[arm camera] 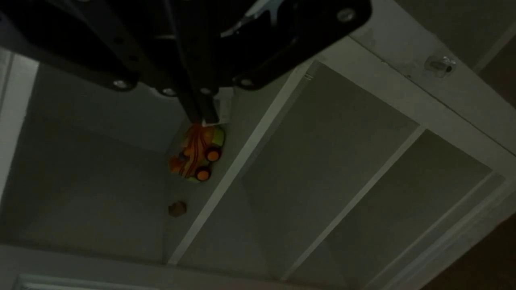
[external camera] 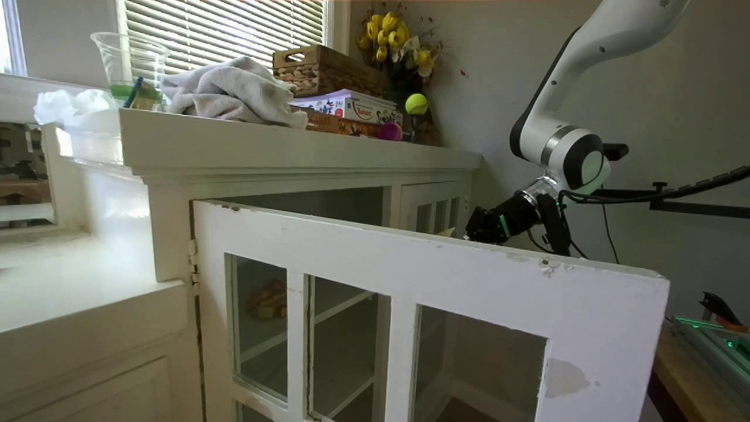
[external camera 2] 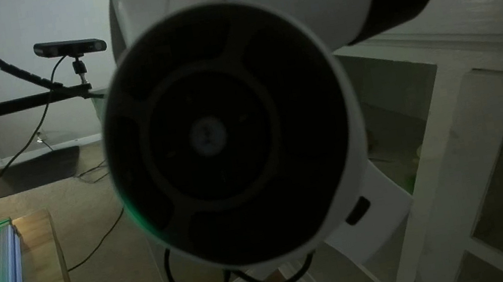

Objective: Put the paper in the cabinet

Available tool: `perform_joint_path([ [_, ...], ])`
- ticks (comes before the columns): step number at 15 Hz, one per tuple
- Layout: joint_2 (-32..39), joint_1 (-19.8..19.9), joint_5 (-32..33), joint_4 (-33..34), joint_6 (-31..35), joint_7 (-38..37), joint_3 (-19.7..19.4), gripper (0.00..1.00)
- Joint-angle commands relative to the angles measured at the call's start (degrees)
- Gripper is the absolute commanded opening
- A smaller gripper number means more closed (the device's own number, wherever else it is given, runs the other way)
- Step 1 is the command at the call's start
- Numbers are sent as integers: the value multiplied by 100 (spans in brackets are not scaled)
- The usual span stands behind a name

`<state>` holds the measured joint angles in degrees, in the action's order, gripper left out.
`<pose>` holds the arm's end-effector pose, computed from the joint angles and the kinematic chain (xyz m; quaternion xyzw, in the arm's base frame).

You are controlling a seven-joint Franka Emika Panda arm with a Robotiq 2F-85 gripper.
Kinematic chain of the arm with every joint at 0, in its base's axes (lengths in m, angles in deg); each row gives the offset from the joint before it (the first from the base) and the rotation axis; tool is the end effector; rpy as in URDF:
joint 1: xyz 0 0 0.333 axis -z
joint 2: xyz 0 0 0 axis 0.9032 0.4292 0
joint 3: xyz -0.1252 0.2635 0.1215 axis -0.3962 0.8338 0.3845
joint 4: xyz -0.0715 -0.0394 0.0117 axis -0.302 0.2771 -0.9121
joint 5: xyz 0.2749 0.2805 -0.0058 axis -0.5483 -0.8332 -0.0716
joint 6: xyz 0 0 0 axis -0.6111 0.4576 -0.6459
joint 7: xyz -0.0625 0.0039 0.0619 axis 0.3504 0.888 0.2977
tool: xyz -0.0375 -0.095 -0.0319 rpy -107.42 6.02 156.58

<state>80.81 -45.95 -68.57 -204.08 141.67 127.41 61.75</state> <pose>0.3573 -0.2403 0.1777 -0.8142 0.3379 -0.2665 0.3897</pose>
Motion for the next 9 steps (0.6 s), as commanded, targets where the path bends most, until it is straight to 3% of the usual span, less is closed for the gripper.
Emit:
perform_joint_path([
  [1,22,-27,-103,-72,-140,146,-7,1],
  [2,16,-37,48,-99,-172,-108,-8,1],
  [9,1,-45,26,-87,-97,-30,-36,2],
])
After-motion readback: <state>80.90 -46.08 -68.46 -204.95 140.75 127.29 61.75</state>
